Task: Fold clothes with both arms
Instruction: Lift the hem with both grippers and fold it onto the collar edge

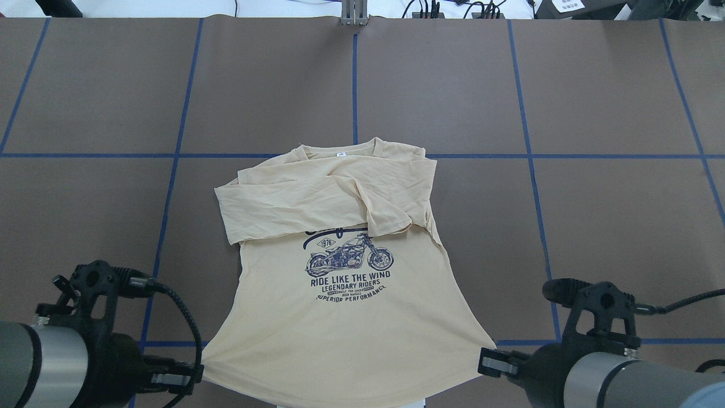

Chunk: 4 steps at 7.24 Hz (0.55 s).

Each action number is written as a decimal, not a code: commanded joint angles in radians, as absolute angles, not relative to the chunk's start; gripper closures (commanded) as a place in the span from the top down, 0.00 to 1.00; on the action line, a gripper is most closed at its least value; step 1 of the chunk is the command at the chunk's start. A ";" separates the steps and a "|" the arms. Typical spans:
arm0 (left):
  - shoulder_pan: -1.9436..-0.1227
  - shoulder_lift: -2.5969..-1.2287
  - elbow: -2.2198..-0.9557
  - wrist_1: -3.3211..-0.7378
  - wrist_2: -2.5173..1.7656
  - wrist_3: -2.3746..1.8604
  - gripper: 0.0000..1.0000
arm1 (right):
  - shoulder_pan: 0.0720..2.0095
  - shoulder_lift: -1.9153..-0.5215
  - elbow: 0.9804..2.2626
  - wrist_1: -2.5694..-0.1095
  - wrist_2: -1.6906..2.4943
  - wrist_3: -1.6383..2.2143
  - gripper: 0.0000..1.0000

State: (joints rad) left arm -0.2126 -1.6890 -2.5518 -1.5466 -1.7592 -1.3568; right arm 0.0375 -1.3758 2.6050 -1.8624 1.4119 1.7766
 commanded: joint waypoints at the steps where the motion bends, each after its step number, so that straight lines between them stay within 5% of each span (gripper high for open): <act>1: -0.314 -1.837 -2.328 -1.542 -1.709 -1.330 0.00 | 0.203 -1.167 2.356 -1.861 1.416 1.688 0.00; 2: -0.387 -1.917 -2.207 -1.543 -1.668 -1.290 0.00 | 0.307 -1.128 2.280 -1.832 1.417 1.613 0.00; 4: -0.551 -1.951 -2.157 -1.543 -1.667 -1.183 0.00 | 0.484 -1.112 2.179 -1.709 1.474 1.562 0.00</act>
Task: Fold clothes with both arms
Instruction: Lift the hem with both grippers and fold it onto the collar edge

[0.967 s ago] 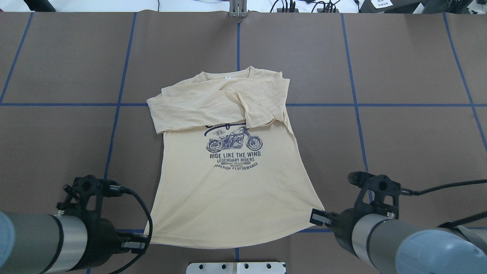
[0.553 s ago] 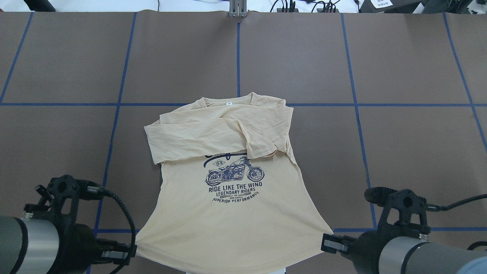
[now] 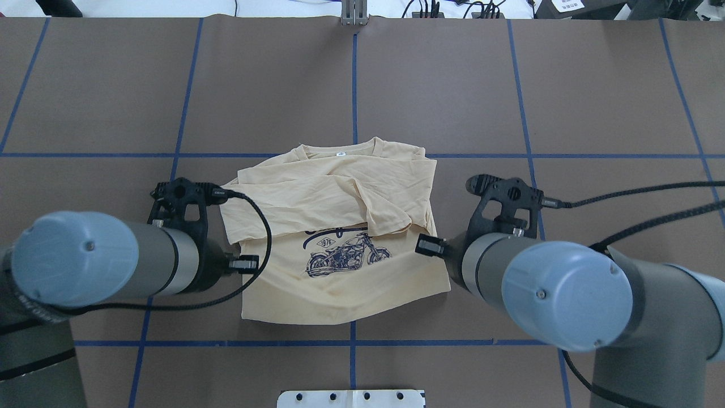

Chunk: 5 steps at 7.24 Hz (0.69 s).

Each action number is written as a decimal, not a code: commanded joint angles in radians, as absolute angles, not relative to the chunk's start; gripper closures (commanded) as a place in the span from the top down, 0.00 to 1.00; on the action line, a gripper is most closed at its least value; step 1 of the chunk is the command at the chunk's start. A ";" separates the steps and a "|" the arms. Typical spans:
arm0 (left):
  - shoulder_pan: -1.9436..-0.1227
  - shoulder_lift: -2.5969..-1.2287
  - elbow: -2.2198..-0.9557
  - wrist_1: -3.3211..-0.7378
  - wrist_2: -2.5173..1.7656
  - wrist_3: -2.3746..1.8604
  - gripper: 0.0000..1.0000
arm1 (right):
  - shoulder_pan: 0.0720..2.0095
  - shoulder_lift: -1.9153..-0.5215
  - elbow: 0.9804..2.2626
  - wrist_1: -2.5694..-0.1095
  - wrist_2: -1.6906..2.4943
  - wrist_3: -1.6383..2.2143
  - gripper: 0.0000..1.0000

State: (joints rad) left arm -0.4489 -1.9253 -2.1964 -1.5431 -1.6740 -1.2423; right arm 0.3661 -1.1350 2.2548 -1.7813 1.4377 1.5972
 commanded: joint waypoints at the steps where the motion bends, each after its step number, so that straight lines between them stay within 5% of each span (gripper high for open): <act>1: -0.619 -1.954 -2.155 -1.545 -1.669 -1.127 0.00 | 0.545 -1.080 2.130 -1.686 1.497 1.518 0.00; 5: -0.663 -2.016 -1.882 -1.694 -1.605 -1.104 0.00 | 0.591 -0.887 1.779 -1.584 1.488 1.522 0.00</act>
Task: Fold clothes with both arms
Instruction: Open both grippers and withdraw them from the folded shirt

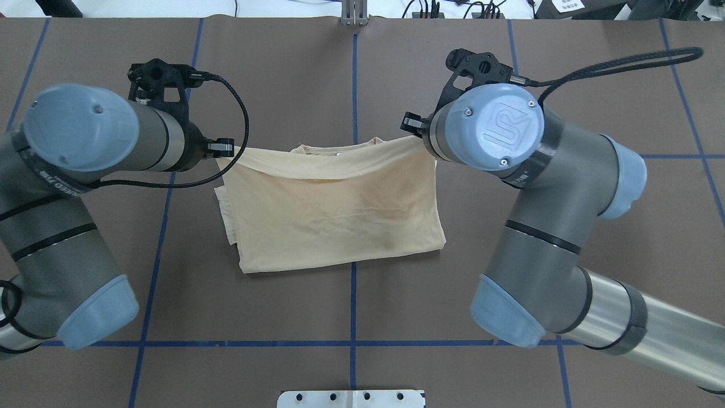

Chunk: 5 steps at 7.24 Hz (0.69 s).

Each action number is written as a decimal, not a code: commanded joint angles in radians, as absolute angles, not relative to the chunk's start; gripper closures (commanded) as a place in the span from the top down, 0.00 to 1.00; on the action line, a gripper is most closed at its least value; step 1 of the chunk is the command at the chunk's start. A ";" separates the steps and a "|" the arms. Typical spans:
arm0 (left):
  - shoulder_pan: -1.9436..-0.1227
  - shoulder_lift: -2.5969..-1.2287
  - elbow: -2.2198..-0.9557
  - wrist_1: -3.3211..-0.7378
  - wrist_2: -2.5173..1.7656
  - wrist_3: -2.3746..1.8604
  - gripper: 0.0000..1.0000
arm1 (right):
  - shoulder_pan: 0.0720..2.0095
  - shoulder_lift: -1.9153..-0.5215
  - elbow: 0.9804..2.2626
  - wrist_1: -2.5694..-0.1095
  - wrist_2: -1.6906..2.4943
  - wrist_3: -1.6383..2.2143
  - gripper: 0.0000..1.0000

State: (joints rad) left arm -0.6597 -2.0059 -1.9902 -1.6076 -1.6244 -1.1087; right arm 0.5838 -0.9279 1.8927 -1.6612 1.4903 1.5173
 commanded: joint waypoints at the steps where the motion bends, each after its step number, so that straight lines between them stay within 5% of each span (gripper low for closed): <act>1: -0.663 -2.019 -1.790 -1.777 -1.605 -1.103 0.00 | 0.601 -0.858 1.655 -1.475 1.486 1.523 0.00; 5: -0.638 -2.025 -1.609 -1.946 -1.605 -1.103 0.00 | 0.615 -0.830 1.484 -1.402 1.491 1.500 0.00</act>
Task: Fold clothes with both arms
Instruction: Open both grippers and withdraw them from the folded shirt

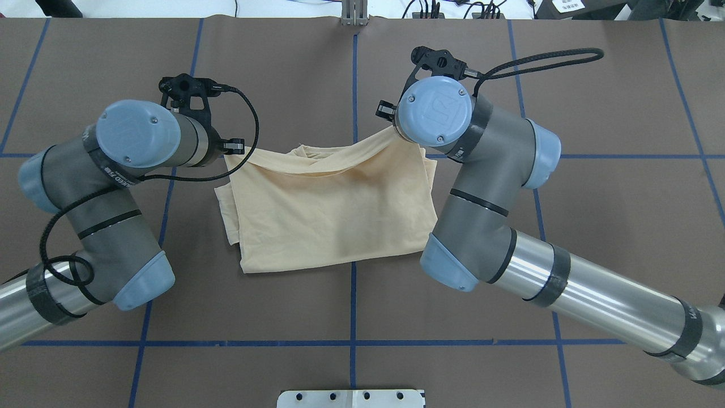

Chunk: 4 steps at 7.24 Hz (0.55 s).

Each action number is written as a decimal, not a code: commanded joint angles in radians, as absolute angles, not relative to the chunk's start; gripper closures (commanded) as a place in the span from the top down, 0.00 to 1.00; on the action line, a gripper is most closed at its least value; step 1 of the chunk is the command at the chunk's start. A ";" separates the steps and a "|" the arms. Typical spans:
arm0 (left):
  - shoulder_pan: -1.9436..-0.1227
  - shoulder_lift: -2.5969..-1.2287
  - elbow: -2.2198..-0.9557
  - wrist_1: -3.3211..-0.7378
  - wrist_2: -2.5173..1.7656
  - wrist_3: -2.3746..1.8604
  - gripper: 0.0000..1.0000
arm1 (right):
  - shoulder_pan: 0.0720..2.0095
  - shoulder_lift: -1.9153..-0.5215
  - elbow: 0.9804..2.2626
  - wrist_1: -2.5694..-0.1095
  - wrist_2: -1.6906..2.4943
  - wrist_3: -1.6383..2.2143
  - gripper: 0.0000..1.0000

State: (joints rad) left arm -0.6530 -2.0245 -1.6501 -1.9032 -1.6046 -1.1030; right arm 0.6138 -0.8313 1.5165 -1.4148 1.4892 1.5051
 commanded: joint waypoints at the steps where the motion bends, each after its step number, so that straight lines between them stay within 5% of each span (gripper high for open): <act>1: -0.632 -2.026 -1.603 -1.953 -1.605 -1.103 0.00 | 0.615 -0.830 1.474 -1.399 1.493 1.500 0.00; 2: -0.627 -2.023 -1.605 -1.954 -1.603 -1.095 0.94 | 0.615 -0.834 1.471 -1.399 1.491 1.497 0.90; 4: -0.633 -2.007 -1.668 -2.034 -1.629 -0.935 1.00 | 0.667 -0.828 1.497 -1.401 1.596 1.453 1.00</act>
